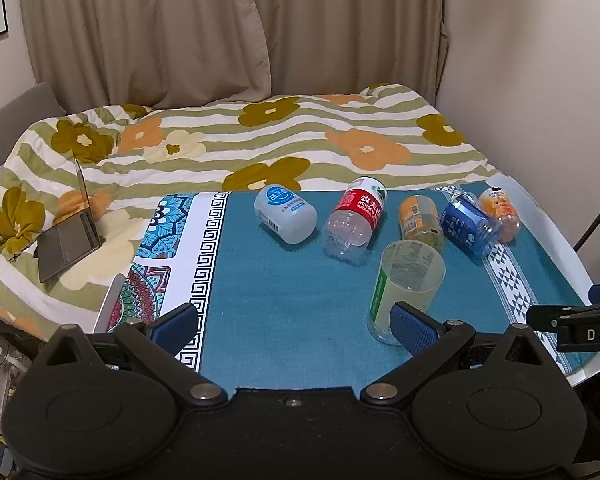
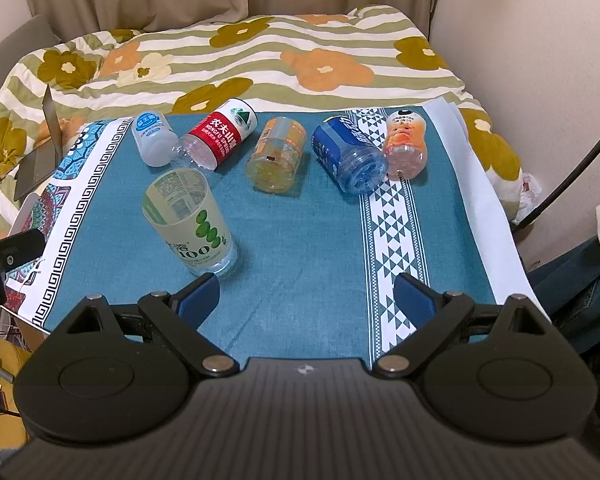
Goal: Flip cup upright
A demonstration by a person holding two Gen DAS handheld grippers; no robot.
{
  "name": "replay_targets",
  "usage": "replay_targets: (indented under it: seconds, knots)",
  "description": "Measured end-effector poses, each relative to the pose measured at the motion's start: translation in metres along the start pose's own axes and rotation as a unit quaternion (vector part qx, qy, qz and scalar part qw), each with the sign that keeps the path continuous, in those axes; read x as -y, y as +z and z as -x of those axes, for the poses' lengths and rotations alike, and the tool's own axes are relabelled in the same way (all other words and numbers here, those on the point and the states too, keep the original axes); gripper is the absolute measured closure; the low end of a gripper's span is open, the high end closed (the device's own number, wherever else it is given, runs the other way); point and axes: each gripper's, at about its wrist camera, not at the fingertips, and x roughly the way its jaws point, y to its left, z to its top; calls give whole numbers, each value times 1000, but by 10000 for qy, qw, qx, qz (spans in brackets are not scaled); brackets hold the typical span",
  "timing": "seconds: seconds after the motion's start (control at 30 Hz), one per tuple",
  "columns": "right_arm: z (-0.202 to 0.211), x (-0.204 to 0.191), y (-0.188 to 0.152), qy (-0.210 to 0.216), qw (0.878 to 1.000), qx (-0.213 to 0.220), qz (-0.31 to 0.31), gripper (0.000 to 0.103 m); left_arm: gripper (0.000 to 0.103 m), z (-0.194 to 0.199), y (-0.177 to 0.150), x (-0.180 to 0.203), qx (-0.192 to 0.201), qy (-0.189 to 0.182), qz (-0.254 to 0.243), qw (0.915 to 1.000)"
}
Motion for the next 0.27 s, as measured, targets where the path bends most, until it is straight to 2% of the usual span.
replay_targets:
  seconds: [0.27]
  knots:
    - [-1,1,2,-20,10000,-11,-18,0,0,-3,1,-2,31,26,8,10000]
